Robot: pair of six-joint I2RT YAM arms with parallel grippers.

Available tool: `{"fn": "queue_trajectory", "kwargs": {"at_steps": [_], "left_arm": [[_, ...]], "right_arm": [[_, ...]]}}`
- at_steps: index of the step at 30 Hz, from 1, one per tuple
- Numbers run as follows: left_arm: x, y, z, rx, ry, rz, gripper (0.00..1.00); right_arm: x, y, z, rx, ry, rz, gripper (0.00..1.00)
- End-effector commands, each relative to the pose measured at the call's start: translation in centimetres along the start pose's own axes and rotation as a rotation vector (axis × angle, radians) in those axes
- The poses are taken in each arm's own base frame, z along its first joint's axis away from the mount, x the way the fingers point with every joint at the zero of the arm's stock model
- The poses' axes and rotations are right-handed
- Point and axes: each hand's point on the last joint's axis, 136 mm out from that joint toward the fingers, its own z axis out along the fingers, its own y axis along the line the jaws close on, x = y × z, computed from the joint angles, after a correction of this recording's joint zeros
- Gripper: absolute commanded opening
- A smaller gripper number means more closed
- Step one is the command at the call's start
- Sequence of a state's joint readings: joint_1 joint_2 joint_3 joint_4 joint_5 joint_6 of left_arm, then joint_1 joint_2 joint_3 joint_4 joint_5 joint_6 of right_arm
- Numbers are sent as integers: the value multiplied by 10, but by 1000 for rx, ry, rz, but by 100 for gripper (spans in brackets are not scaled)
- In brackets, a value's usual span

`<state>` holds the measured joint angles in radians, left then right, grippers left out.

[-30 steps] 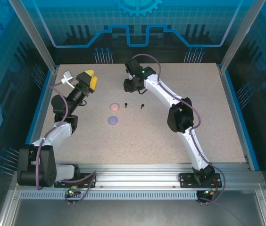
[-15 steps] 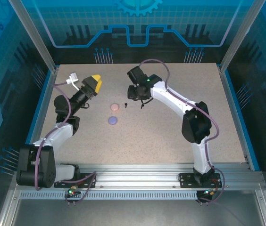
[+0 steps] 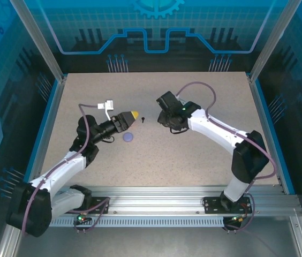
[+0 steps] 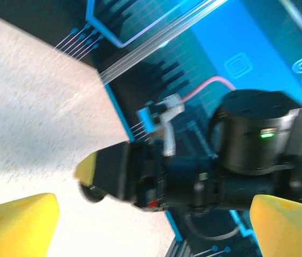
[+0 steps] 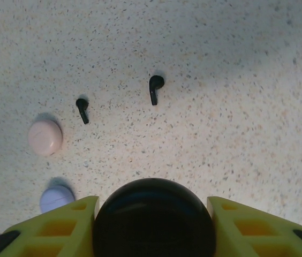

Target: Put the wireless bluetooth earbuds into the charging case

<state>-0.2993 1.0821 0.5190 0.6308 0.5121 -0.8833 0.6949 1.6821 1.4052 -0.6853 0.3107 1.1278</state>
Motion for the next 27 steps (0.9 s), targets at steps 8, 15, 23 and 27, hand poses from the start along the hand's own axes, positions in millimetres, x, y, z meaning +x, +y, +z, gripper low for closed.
{"fn": "queue_trajectory", "kwargs": {"at_steps": [8,15,23,27], "left_arm": [[23,41,13,-54,-44,36,93],[23,51,21,2,-96,17,92],[30,65,35,51,-116,-37,85],[39,54,44,73,-97,23,85]], "right_arm": [[4,32,-26,-126,-69,356,32],[4,50,-33,-170,-74,429,32],[4,59,-36,-198,-72,450,32],[3,57,-37,-194,-80,449,32]]}}
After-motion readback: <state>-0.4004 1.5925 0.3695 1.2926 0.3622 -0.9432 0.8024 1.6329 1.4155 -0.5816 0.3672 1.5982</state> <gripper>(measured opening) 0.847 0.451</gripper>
